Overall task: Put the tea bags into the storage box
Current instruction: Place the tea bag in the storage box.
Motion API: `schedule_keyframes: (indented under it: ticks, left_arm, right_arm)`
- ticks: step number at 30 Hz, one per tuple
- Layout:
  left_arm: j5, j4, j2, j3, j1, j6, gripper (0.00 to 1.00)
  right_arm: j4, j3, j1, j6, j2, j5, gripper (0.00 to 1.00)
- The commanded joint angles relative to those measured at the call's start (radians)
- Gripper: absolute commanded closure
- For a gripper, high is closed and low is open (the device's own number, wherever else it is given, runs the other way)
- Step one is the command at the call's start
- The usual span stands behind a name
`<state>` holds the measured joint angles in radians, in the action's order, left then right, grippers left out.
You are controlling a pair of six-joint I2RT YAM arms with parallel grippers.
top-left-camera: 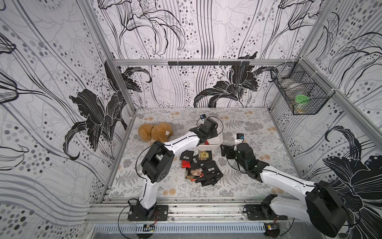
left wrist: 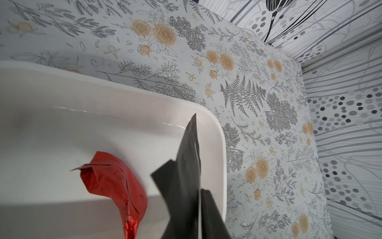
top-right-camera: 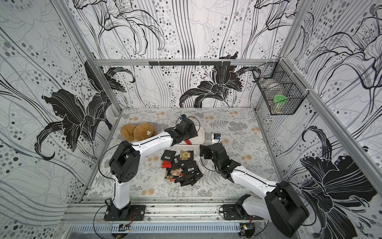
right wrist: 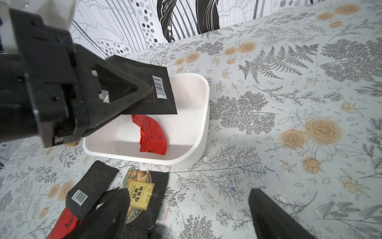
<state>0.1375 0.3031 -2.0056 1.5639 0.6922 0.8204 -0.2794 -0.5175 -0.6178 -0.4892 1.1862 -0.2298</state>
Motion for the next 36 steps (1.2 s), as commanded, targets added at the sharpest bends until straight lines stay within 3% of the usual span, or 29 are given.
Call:
schedule_keyframes:
  ticks: [1, 4, 10, 15, 21, 26, 33, 36]
  left_arm:
    - [0.021, 0.0, 0.025, 0.006, -0.005, -0.018, 0.69]
    - [0.083, 0.041, 0.064, 0.005, -0.011, -0.037, 0.47]
    - [0.174, 0.051, 0.226, -0.115, -0.011, -0.067, 0.39]
    - [0.153, 0.044, 0.381, -0.269, -0.011, -0.072, 0.38]
    - [0.05, -0.033, 0.57, -0.538, -0.011, -0.018, 0.37]
    - [-0.016, -0.155, 0.741, -0.806, -0.011, 0.066, 0.37]
    - [-0.038, -0.316, 0.869, -1.05, -0.009, 0.176, 0.42]
    - [-0.064, -0.404, 0.847, -1.085, -0.01, 0.195, 0.45]
  right_arm:
    - [-0.034, 0.011, -0.004, 0.006, -0.005, 0.024, 0.03]
    - [-0.034, 0.006, -0.004, 0.018, 0.0, 0.041, 0.01]
    - [-0.056, 0.003, -0.004, 0.036, 0.017, 0.104, 0.13]
    - [-0.085, -0.007, -0.005, 0.053, 0.052, 0.19, 0.29]
    - [-0.07, -0.063, -0.031, 0.086, 0.131, 0.298, 0.37]
    - [-0.027, -0.132, -0.124, 0.135, 0.199, 0.307, 0.5]
    - [0.018, -0.215, -0.197, 0.163, 0.317, 0.293, 0.52]
    - [0.041, -0.244, -0.197, 0.15, 0.363, 0.266, 0.65]
